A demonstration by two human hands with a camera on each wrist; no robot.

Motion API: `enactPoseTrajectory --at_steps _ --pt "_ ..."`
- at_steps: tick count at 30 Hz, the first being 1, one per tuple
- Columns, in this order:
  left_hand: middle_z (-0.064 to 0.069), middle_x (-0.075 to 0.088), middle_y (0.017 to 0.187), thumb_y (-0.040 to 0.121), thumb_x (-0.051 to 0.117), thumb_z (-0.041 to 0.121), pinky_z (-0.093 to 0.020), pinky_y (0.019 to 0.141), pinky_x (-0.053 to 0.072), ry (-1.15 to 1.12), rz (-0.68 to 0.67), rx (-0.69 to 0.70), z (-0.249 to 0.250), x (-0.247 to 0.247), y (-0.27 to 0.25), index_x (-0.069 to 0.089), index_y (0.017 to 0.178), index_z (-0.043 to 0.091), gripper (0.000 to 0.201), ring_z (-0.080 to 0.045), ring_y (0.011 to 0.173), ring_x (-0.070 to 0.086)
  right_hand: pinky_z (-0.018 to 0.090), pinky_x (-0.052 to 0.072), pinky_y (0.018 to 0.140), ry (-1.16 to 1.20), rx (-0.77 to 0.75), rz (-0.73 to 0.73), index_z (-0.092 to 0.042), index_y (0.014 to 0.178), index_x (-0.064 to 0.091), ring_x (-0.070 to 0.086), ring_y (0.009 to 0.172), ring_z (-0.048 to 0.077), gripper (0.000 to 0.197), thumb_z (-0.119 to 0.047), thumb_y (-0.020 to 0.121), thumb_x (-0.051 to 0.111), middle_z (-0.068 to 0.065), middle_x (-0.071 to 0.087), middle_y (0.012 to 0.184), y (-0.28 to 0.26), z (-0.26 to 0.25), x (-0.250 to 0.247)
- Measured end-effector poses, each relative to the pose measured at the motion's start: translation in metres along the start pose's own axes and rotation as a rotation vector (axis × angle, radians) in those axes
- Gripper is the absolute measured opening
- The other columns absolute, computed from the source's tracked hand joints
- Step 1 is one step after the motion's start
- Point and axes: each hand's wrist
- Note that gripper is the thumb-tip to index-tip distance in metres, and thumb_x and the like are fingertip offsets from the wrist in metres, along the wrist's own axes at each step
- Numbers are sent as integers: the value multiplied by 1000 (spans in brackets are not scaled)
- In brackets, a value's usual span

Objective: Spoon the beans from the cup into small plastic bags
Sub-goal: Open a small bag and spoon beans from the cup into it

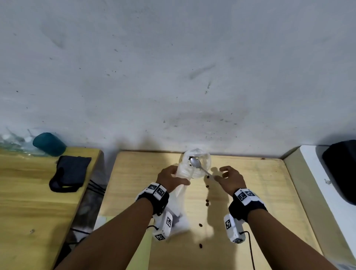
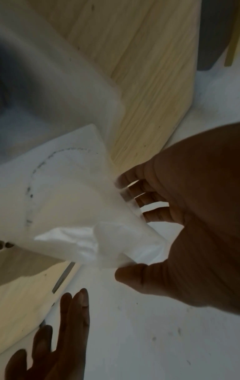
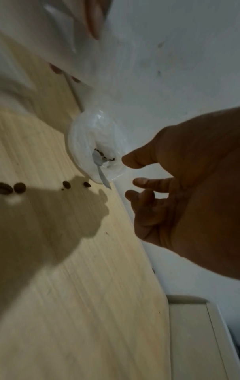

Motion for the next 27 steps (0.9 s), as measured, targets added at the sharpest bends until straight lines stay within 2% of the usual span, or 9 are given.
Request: enactPoseTrajectory --at_steps 2,4,6,9,11,13,16,21,27 --pt "6 65 116 41 87 40 -29 87 48 -30 -13 -44 4 3 9 64 115 25 80 -16 106 60 29 47 81 -91 32 -76 -22 123 57 63 99 24 53 -47 79 73 5 66 116 12 -1 2" --pt "5 62 120 29 85 46 -37 93 51 -26 -43 -81 9 9 19 61 116 29 92 -18 108 60 30 47 86 -208 38 -159 -21 131 53 61 110 25 66 -56 78 70 6 63 126 22 -1 6" --pt "3 62 121 25 86 44 -39 94 51 -6 -86 -111 11 14 27 59 115 32 95 -18 109 60 30 45 86 -302 41 -217 -18 130 54 59 115 27 70 -61 77 68 6 61 127 28 -4 10" --pt "1 59 126 36 92 30 -31 91 49 35 -137 -123 16 22 35 58 118 27 89 -17 112 57 32 54 80 -276 46 -265 -16 103 70 67 93 23 49 -57 77 70 2 71 100 41 -4 12" --pt "2 54 128 46 92 23 -30 91 48 73 -167 -121 15 26 41 56 124 21 86 -18 116 53 31 54 72 -243 26 -270 -17 92 73 66 81 21 33 -48 81 71 2 71 87 46 -3 9" --pt "3 54 126 45 91 27 -32 94 48 95 -178 -122 17 29 45 56 124 19 87 -17 116 53 28 50 68 -195 -3 -200 -18 89 72 64 80 22 20 -37 84 68 2 69 84 51 -2 6" --pt "2 59 124 36 85 37 -33 93 50 115 -166 -115 18 31 48 57 123 18 93 -15 112 57 29 47 64 -53 -107 23 -22 80 64 63 78 26 8 -27 86 64 -2 66 78 53 -1 6" --pt "4 58 121 52 89 22 -26 88 49 117 -129 -34 13 31 52 56 122 17 78 -14 109 57 27 36 56 42 -216 219 -26 77 52 51 56 22 18 -33 90 62 -8 50 54 53 -7 15" --pt "5 59 118 51 89 16 -28 86 51 120 -84 65 11 19 50 58 118 18 74 -13 104 58 27 34 54 13 -239 329 -16 86 56 50 54 28 12 -27 91 59 -8 44 49 50 3 25"
Point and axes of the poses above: each hand's wrist, its own y-axis towards the middle knuckle, its own x-axis out of the palm, z = x × y
